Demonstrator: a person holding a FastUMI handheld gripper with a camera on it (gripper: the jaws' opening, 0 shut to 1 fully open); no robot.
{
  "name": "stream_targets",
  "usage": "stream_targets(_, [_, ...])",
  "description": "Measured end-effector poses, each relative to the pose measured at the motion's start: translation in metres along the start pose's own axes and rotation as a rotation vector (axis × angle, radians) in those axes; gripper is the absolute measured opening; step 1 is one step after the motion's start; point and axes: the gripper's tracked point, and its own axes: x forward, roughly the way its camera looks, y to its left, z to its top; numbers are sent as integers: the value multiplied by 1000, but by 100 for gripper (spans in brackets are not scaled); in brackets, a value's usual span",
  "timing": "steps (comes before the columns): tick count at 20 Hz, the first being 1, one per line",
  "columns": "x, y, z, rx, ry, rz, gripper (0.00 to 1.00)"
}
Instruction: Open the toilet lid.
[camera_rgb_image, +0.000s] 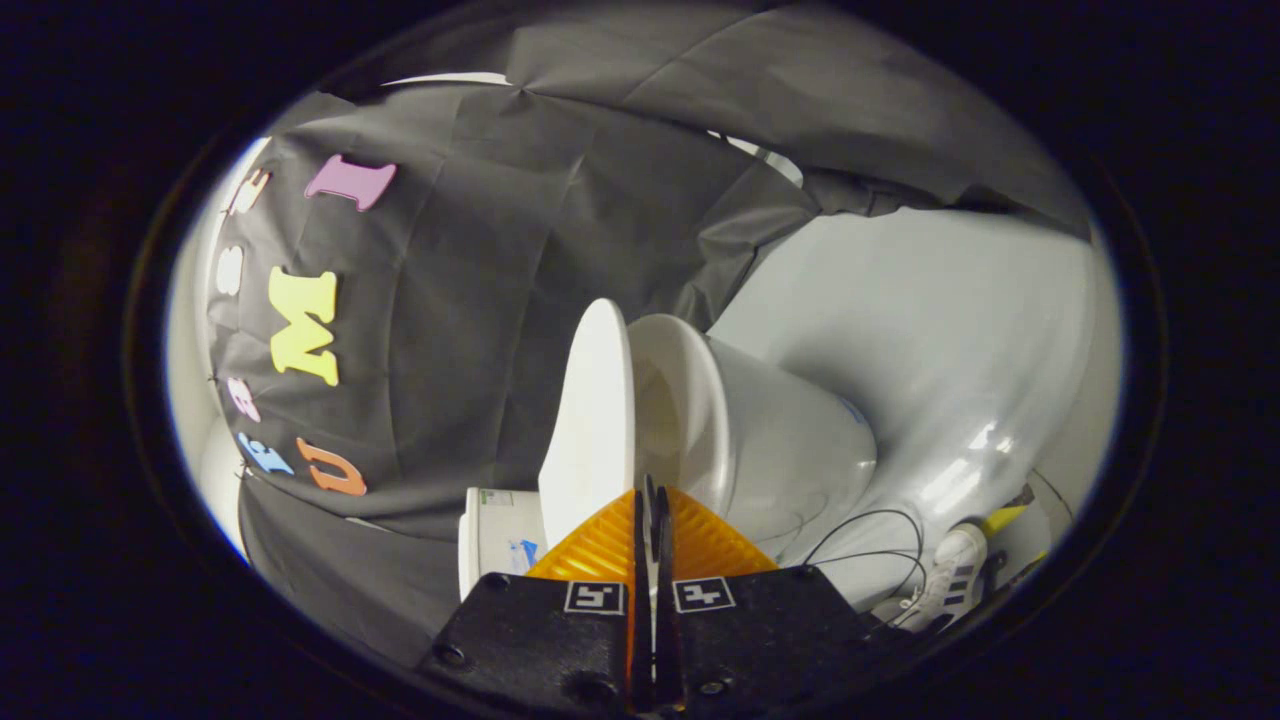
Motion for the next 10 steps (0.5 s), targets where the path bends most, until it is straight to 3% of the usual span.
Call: stream_targets(10, [-11, 42, -7, -65, -17, 59, 5])
